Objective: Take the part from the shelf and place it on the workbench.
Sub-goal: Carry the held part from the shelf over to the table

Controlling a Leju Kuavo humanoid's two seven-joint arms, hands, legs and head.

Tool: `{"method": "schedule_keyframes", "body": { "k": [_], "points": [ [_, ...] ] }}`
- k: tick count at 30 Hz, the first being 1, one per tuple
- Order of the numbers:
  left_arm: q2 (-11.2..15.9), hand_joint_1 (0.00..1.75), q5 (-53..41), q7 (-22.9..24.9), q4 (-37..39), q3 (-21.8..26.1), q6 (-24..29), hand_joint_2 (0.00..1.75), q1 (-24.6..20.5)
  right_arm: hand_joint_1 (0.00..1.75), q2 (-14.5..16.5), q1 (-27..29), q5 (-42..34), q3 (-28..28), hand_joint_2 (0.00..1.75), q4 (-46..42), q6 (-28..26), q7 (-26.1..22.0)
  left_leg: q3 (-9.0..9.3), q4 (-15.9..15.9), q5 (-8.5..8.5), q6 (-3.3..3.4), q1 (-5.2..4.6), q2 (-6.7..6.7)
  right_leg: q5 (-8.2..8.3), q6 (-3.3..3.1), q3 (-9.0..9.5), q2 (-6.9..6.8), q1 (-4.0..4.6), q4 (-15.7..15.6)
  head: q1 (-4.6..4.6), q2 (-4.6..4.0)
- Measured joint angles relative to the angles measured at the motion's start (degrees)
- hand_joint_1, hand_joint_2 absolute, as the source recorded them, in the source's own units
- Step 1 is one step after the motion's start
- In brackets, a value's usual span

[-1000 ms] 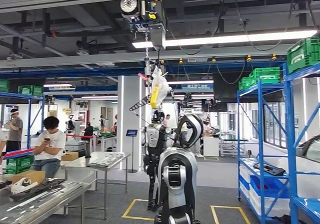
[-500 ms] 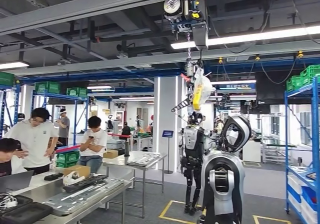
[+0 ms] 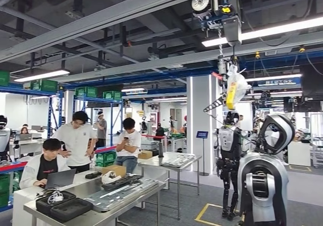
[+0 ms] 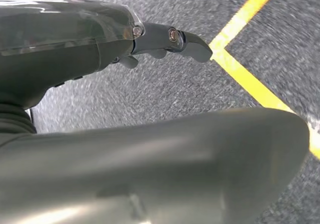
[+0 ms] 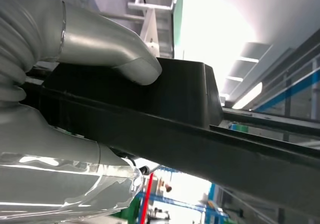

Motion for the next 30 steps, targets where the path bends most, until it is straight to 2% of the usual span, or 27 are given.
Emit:
{"method": "schedule_keyframes", "body": {
  "k": [1,2,3,5,6,7,9,10,11,12,13,14,15,16,17,18,19,20,21,23,24,25,26,27,28,29,30],
  "points": [
    [-0.13,0.00,0.12,-0.09,0.01,0.13,-0.15,1.75,-0.11,1.75,-0.07,0.16,-0.19,-0.08,1.75,0.01,-0.06,0.09,1.52,-3.01,1.01,0.17,-0.10,1.08,-0.28,0.45,0.10,-0.59,0.07,0.19,-0.02,0.00],
    [-0.26,0.00,0.15,-0.17,0.01,0.26,-0.30,1.75,-0.23,1.75,-0.17,0.42,-0.31,-0.16,1.75,-0.02,-0.16,0.19,2.32,-4.74,1.35,0.54,-0.27,1.82,-0.49,0.86,0.24,-1.12,0.23,0.28,-0.03,0.00],
    [-0.47,0.00,0.14,-0.22,0.02,0.37,-0.42,1.75,-0.28,1.75,-0.29,0.74,-0.36,-0.23,1.75,-0.04,-0.30,0.26,2.39,-5.17,1.13,1.06,-0.51,1.99,-0.60,1.16,0.39,-1.64,0.39,0.26,-0.05,0.00],
    [-0.81,0.00,0.05,-0.10,0.02,0.55,-0.50,1.75,-0.07,1.75,-0.54,1.54,-0.35,-0.28,1.75,-0.13,-0.62,0.37,2.23,-5.25,1.22,2.22,-0.60,0.72,-0.83,1.69,0.81,-2.43,0.27,0.08,-0.07,0.00],
    [-1.03,0.00,0.01,-0.02,0.02,0.58,-0.51,1.75,0.08,1.75,-0.65,1.95,-0.31,-0.28,1.75,-0.20,-0.78,0.39,2.22,-5.30,1.27,2.62,-0.62,0.17,-1.37,1.90,0.82,-1.84,0.10,0.44,-0.08,0.00],
    [-1.19,0.00,-0.03,0.09,0.02,0.60,-0.50,1.75,0.13,1.75,-0.78,2.36,-0.26,-0.29,1.75,-0.32,-0.90,0.42,2.23,-5.36,1.34,3.02,-0.60,-0.39,-2.47,2.04,0.40,-0.66,-0.05,1.71,-0.08,0.00],
    [-1.50,0.00,-0.11,0.30,0.02,0.60,-0.48,1.75,-0.02,1.75,-1.28,3.28,-0.09,-0.29,1.75,-0.58,-1.10,0.51,2.19,-5.40,1.42,3.65,-0.69,-1.59,-6.04,1.98,-2.26,2.49,-0.13,7.90,-0.09,0.00],
    [-1.63,0.00,-0.17,0.39,0.02,0.60,-0.47,1.75,-0.12,1.75,-1.59,3.84,0.06,-0.29,1.75,-0.72,-1.22,0.59,2.19,-5.40,1.45,3.88,-0.84,-2.33,-7.69,1.84,-4.18,3.35,-0.08,11.93,-0.09,0.00],
    [-1.77,0.00,-0.25,0.46,0.02,0.60,-0.48,1.75,-0.17,1.75,-1.94,4.44,0.26,-0.27,1.75,-0.87,-1.37,0.71,2.20,-5.40,1.47,4.05,-1.03,-3.14,-8.58,1.68,-5.80,3.80,0.02,15.11,-0.09,0.00],
    [-1.90,0.00,-0.33,0.48,0.02,0.60,-0.48,1.75,-0.15,1.75,-2.23,5.04,0.46,-0.25,1.75,-1.08,-1.54,0.82,2.22,-5.40,1.49,4.17,-1.25,-3.97,-8.37,1.46,-6.67,4.01,0.14,16.45,-0.09,0.00],
    [-2.02,0.00,-0.38,0.46,0.02,0.60,-0.49,1.75,-0.10,1.75,-2.53,5.56,0.62,-0.23,1.75,-1.38,-1.74,0.94,2.28,-5.39,1.52,4.24,-1.46,-4.81,-7.07,1.17,-6.52,4.21,0.31,15.51,-0.09,0.00],
    [-2.12,0.00,-0.42,0.44,0.02,0.60,-0.49,1.75,-0.02,1.75,-2.79,5.94,0.73,-0.21,1.75,-1.74,-1.91,1.03,2.35,-5.39,1.54,4.28,-1.65,-5.61,-4.98,0.76,-5.48,4.64,0.53,12.63,-0.09,0.00],
    [-2.31,0.00,-0.40,0.40,0.03,0.60,-0.50,1.75,0.03,1.75,-3.03,6.18,0.78,-0.18,1.75,-2.13,-2.07,1.08,2.40,-5.40,1.57,4.31,-1.74,-6.34,-2.74,0.24,-4.02,5.73,0.76,8.81,-0.08,0.00],
    [-2.51,0.00,-0.38,0.36,0.07,0.60,-0.53,1.75,0.01,1.75,-3.26,6.38,0.79,-0.16,1.75,-2.51,-2.19,1.12,2.35,-5.37,1.62,4.31,-1.86,-7.04,-1.02,-0.30,-2.72,7.13,0.87,5.39,-0.08,0.00],
    [-2.70,0.00,-0.36,0.28,0.11,0.61,-0.61,1.75,-0.06,1.75,-3.44,6.60,0.79,-0.14,1.75,-2.87,-2.27,1.15,2.22,-5.34,1.70,4.23,-1.81,-7.70,0.00,-0.66,-1.73,8.28,0.98,2.89,-0.07,0.01],
    [-2.88,0.00,-0.39,0.15,0.15,0.61,-0.75,1.75,-0.11,1.75,-3.62,6.83,0.80,-0.11,1.75,-3.19,-2.36,1.20,2.01,-5.36,1.84,4.05,-1.65,-8.34,0.31,-0.90,-1.24,9.02,1.06,1.54,-0.07,0.01],
    [-3.00,0.00,-0.46,-0.03,0.17,0.61,-0.90,1.75,-0.11,1.75,-3.76,7.06,0.82,-0.07,1.75,-3.46,-2.43,1.28,1.81,-5.40,2.02,3.79,-1.51,-9.00,0.26,-0.96,-1.04,8.95,1.12,1.08,-0.07,0.01],
    [-3.11,0.00,-0.53,-0.27,0.17,0.60,-1.02,1.75,-0.03,1.75,-3.85,7.20,0.84,-0.02,1.75,-3.72,-2.49,1.37,1.69,-5.50,2.19,3.48,-1.40,-9.65,0.31,-0.88,-0.79,8.30,1.11,0.58,-0.08,0.01],
    [-3.26,0.00,-0.58,-0.59,0.17,0.60,-1.08,1.75,0.12,1.75,-3.89,7.23,0.85,0.03,1.75,-3.93,-2.53,1.44,1.60,-5.42,2.11,3.24,-1.46,-9.46,0.47,-0.86,-0.54,7.59,0.99,0.10,-0.08,0.00],
    [-3.49,0.00,-0.51,-1.31,0.19,0.60,-1.09,1.75,0.18,1.75,-3.87,7.22,0.86,0.12,1.75,-4.32,-2.56,1.53,0.51,-2.97,0.24,2.73,-1.68,-6.90,0.86,-0.84,0.03,6.04,0.63,-0.87,-0.07,0.00],
    [-3.55,0.00,-0.34,-1.67,0.19,0.60,-1.13,1.75,0.05,1.75,-3.87,7.28,0.86,0.14,1.75,-4.45,-2.56,1.58,-0.77,-0.15,-1.49,2.44,-1.57,-5.05,0.95,-0.86,0.20,5.18,0.57,-1.08,-0.07,0.00],
    [-3.57,0.00,-0.16,-1.94,0.19,0.60,-1.21,1.75,-0.14,1.75,-3.87,7.39,0.85,0.18,1.75,-4.52,-2.56,1.65,-2.43,3.40,-3.33,2.05,-1.34,-3.78,0.94,-0.89,0.23,4.30,0.55,-1.14,-0.07,0.00],
    [-3.59,0.00,0.04,-2.10,0.19,0.61,-1.37,1.75,-0.30,1.75,-3.87,7.51,0.83,0.20,1.75,-4.55,-2.56,1.71,-3.91,6.59,-4.60,1.68,-1.01,-3.17,0.90,-0.85,0.22,3.37,0.52,-1.13,-0.06,0.00],
    [-3.62,0.00,0.23,-2.15,0.19,0.61,-1.51,1.75,-0.37,1.75,-3.87,7.60,0.81,0.24,1.75,-4.55,-2.56,1.80,-4.67,8.41,-4.98,1.32,-0.65,-2.78,0.83,-0.75,0.23,2.46,0.46,-1.12,-0.06,0.00],
    [-3.67,0.00,0.33,-2.11,0.19,0.62,-1.65,1.75,-0.34,1.75,-3.87,7.66,0.79,0.28,1.75,-4.54,-2.56,1.88,-4.40,8.25,-4.36,0.95,-0.29,-2.43,0.73,-0.59,0.26,1.63,0.37,-1.09,-0.06,0.00],
    [-3.70,0.00,0.39,-2.02,0.19,0.62,-1.73,1.75,-0.26,1.75,-3.87,7.68,0.78,0.31,1.75,-4.54,-2.56,1.96,-2.98,5.91,-2.86,0.59,0.05,-1.92,0.57,-0.34,0.36,0.88,0.22,-1.02,-0.06,0.00],
    [-3.73,0.00,0.39,-1.86,0.19,0.62,-1.72,1.75,-0.21,1.75,-3.87,7.69,0.78,0.32,1.75,-4.54,-2.56,2.04,-0.86,2.23,-1.07,0.22,0.31,-0.94,0.34,0.03,0.49,0.20,0.09,-0.86,-0.07,0.00]
  ]
}}
